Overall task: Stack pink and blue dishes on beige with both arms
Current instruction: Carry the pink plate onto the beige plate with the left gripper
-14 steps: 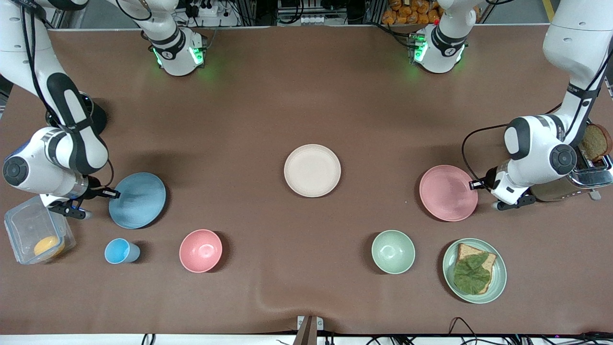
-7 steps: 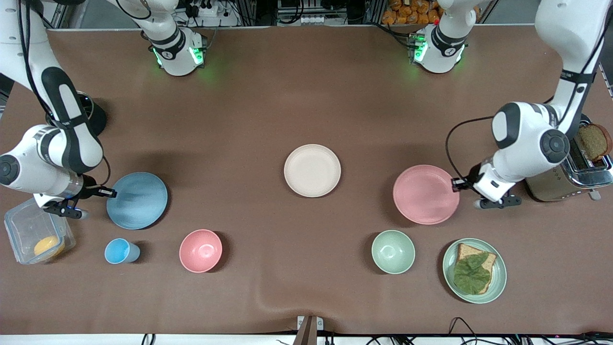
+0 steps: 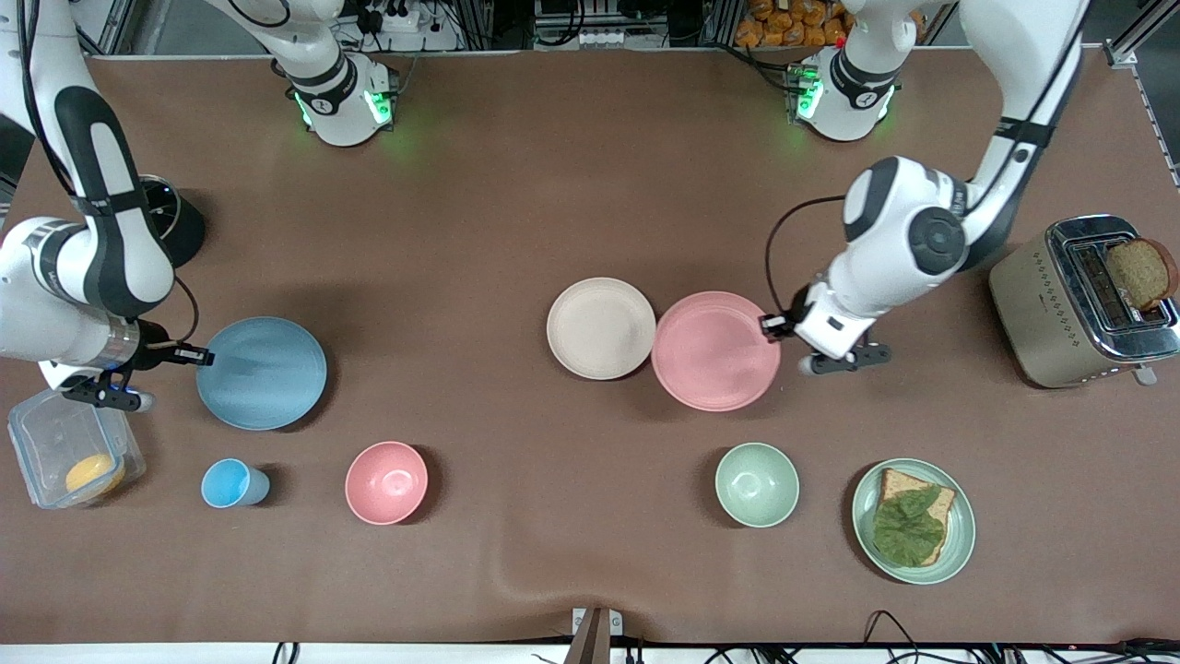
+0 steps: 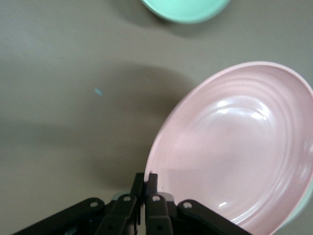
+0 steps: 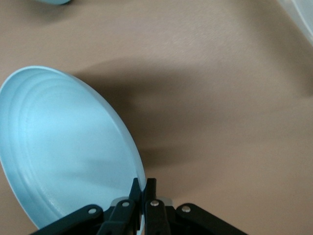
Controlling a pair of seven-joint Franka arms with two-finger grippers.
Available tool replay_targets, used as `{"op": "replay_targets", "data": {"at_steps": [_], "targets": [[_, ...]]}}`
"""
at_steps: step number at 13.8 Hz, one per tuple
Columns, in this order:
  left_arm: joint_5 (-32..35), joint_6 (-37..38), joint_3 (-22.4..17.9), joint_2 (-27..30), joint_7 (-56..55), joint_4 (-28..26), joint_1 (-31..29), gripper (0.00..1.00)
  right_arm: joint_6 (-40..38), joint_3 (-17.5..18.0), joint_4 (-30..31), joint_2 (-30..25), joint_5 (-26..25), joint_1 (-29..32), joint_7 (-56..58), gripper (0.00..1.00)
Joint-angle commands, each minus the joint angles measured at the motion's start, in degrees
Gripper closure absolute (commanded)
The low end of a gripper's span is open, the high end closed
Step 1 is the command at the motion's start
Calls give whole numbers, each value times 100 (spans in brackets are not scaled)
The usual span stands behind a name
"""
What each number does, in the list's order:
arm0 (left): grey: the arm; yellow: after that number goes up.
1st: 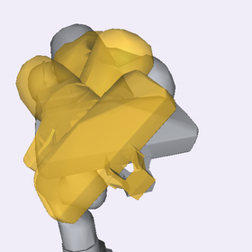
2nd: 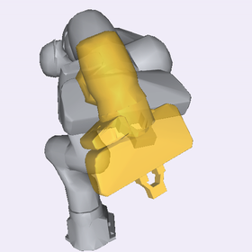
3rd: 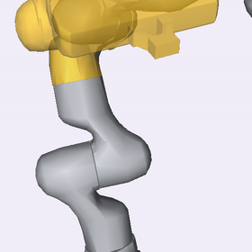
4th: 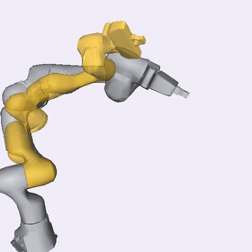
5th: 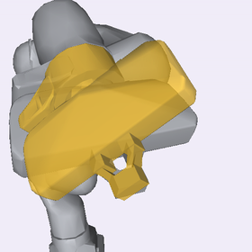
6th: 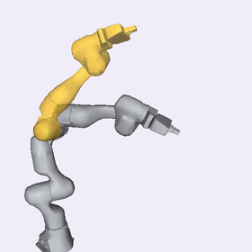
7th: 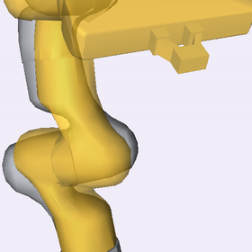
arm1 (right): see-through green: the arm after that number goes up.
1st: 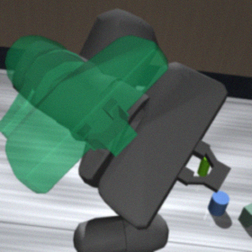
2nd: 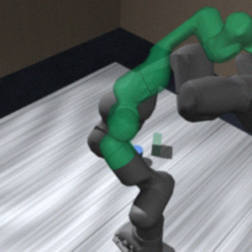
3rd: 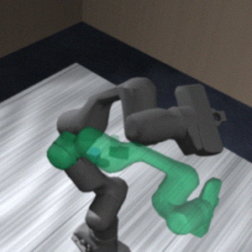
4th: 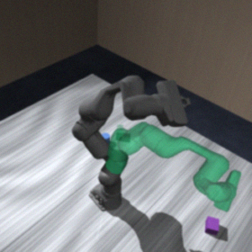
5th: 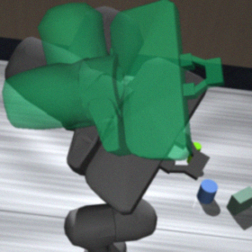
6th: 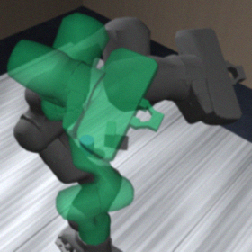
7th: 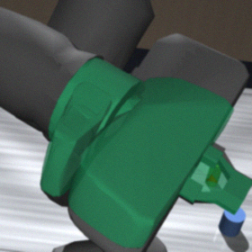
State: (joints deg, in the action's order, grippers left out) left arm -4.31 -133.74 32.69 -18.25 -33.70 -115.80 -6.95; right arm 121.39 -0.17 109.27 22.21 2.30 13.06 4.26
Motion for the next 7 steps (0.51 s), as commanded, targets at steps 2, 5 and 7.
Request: {"op": "replay_targets", "data": {"at_steps": [2, 5, 7], "targets": [[297, 6, -70, -590, -1302, 540, 975, 100, -580, 17, 51, -586, 95, -216, -39, 100], [922, -3, -53, -1056, -1962, 769, 1238, 100, -1169, 17, -81, -832, 436, -330, -39, 100], [985, -3, -70, -1224, -2350, 796, 1486, 100, -1363, 17, -81, -964, 683, -409, -39, 100]]}}
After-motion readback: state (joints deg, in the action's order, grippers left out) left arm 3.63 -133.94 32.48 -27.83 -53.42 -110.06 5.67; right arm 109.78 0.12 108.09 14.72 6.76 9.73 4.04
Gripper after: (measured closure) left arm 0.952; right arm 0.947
